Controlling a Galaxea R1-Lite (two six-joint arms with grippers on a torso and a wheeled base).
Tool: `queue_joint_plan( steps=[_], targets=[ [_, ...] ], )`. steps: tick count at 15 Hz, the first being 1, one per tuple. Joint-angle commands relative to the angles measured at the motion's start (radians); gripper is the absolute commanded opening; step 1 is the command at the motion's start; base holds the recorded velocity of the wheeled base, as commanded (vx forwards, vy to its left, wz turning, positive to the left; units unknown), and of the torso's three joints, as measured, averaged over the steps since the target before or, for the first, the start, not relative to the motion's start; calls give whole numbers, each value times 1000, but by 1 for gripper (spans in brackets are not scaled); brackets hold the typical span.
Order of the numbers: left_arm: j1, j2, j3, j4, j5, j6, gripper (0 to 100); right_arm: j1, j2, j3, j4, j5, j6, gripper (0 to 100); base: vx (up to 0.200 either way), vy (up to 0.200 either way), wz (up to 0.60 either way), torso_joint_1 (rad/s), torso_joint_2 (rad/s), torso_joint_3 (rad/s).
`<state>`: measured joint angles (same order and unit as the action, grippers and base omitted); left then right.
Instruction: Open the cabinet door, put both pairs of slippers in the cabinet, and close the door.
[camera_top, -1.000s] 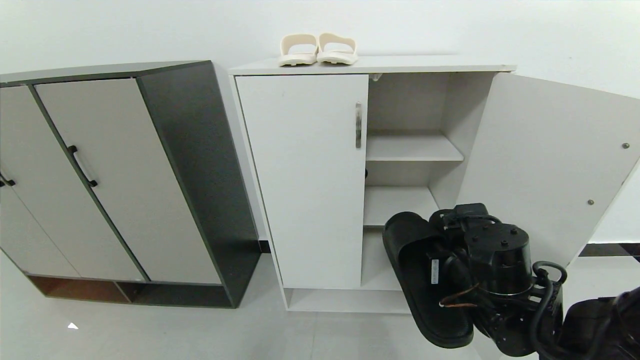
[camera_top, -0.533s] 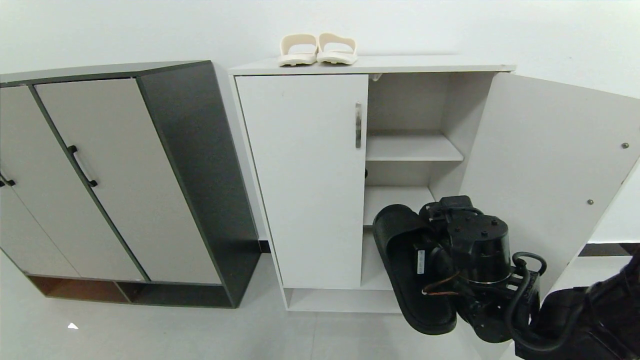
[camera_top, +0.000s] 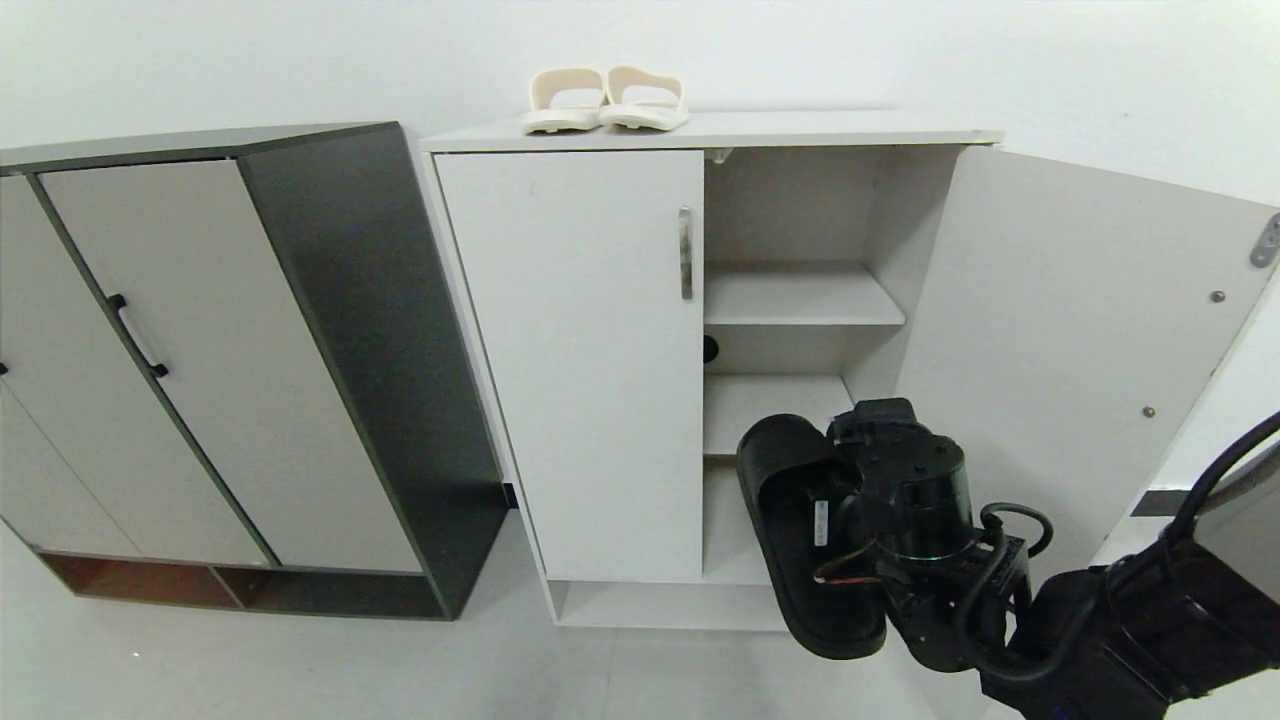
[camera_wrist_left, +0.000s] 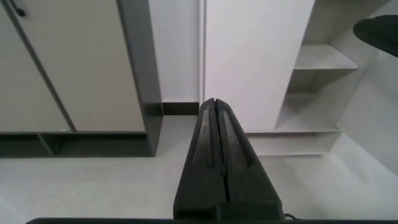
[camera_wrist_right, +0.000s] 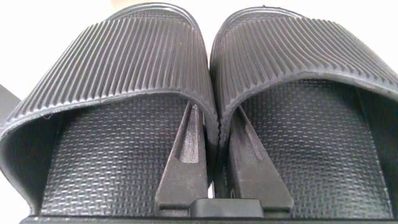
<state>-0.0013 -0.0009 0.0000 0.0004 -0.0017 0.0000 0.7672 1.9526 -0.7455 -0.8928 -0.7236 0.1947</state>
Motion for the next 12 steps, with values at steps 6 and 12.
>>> queue_joint_plan(
  steps=[6,12],
  targets=[
    [0,2,0,-2,0,3,0,4,115,-41,-43,-8,20,0,0,-33,0,2,1,0],
    [0,2,0,0,2,3,0,3,209,-64,-137,-14,15,0,0,0,0,0,0,0]
  ],
)
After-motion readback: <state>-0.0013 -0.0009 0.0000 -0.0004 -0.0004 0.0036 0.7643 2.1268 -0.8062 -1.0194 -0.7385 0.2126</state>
